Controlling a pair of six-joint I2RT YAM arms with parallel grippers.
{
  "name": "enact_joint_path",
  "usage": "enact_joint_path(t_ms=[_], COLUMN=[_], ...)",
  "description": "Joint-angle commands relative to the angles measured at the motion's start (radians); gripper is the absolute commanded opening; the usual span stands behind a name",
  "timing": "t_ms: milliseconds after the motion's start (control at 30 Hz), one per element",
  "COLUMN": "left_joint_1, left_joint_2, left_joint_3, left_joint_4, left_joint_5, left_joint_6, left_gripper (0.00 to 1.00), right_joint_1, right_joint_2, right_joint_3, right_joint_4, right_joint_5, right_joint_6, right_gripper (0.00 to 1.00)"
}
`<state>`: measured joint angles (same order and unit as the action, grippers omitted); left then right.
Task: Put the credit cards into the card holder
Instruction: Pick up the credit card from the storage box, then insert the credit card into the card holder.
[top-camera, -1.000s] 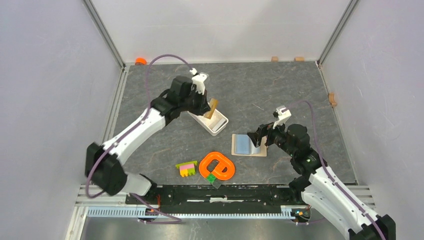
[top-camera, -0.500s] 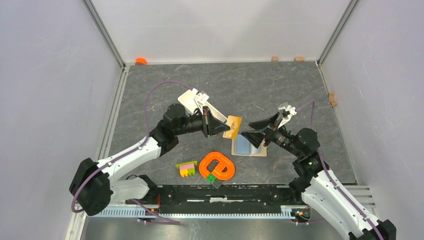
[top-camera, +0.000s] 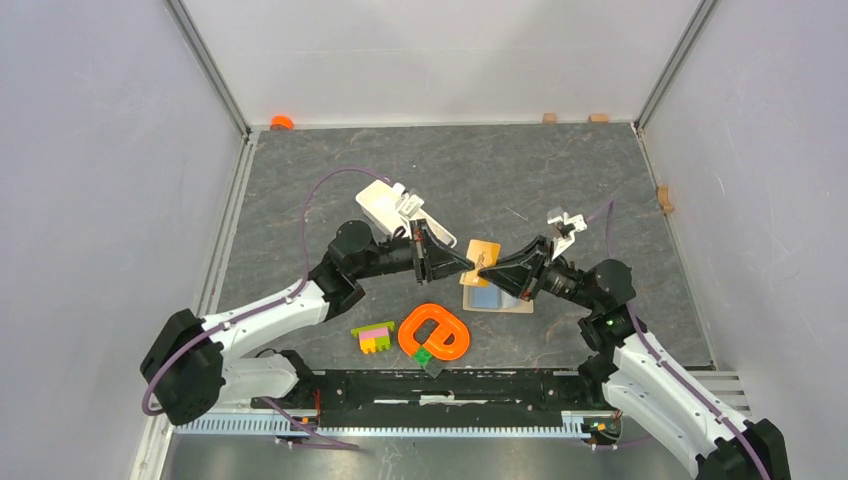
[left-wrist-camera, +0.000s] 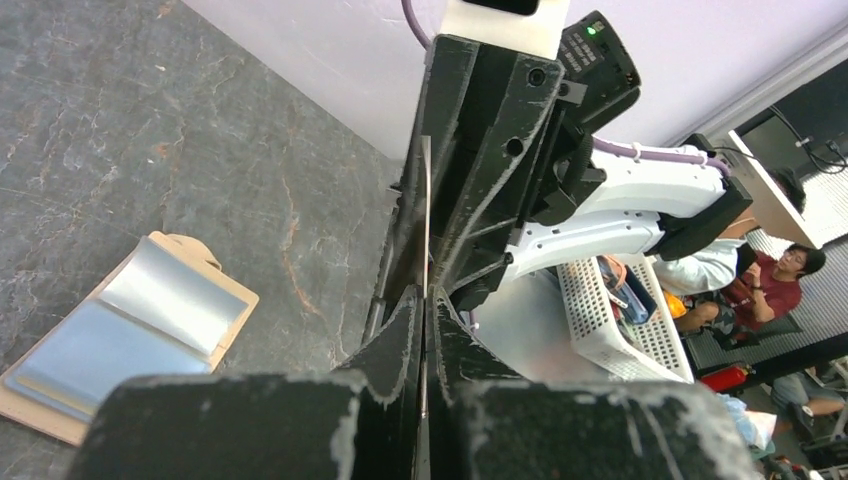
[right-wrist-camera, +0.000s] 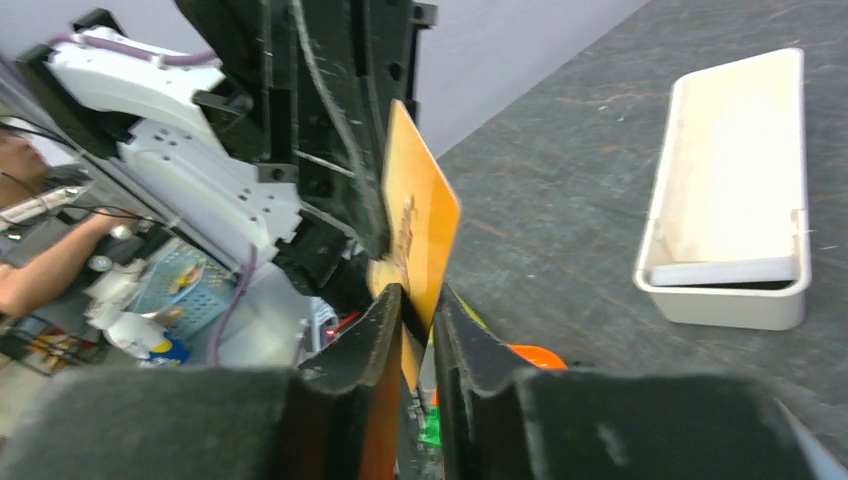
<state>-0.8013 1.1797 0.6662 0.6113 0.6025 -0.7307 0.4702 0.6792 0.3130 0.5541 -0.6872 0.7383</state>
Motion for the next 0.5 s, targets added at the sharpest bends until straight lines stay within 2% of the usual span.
enact_joint_path(t_ms=[0,33,67,100,167,267,467], left_joint_1=[-0.035,-0.039,-0.041,-0.042,-0.047,-0.068,-0.144], left_joint_2=[0.039,0.048,0.053,0.055,0.048,0.063,0.175], left_joint_3=[-0.005,-0.002,-0.005,-0.009,-0.026,-0.033,0.043], left_joint_4=[0.07,0.061,0.044,0.02,-0.038,-0.151,-0.381], left_joint_5=[-0.004,-0.01,-0.03,-0.057,-0.151,-0.275,-0.455], left_joint_6=[-0.03,-0.029,-0.027,-0.023,-0.014,-0.002,0.027], left_gripper=[0.06,0.17,0.37,0.52,0.69,0.74,0.77], right_joint_1=[-0.002,-0.003,-0.005,-0.009,-0.023,-0.074,-0.191], right_joint_2=[-0.004,-0.01,-0.018,-0.022,-0.014,0.016,0.107], right_joint_3=[-0.001,0.015,0.037,0.071,0.118,0.125,0.036], right_joint_4=[0.08,0.024,-0.093,-0.235,-0.449,-0.619,-0.618], right_joint_5=[-0.022,0.003,0.057,0.133,0.254,0.353,0.307], right_joint_6=[0.012,-0.021,-0.061,-0.119,-0.22,-0.287,-0.315], right_gripper=[0.08,0.0,0.0,0.0,0.0,0.0,0.0])
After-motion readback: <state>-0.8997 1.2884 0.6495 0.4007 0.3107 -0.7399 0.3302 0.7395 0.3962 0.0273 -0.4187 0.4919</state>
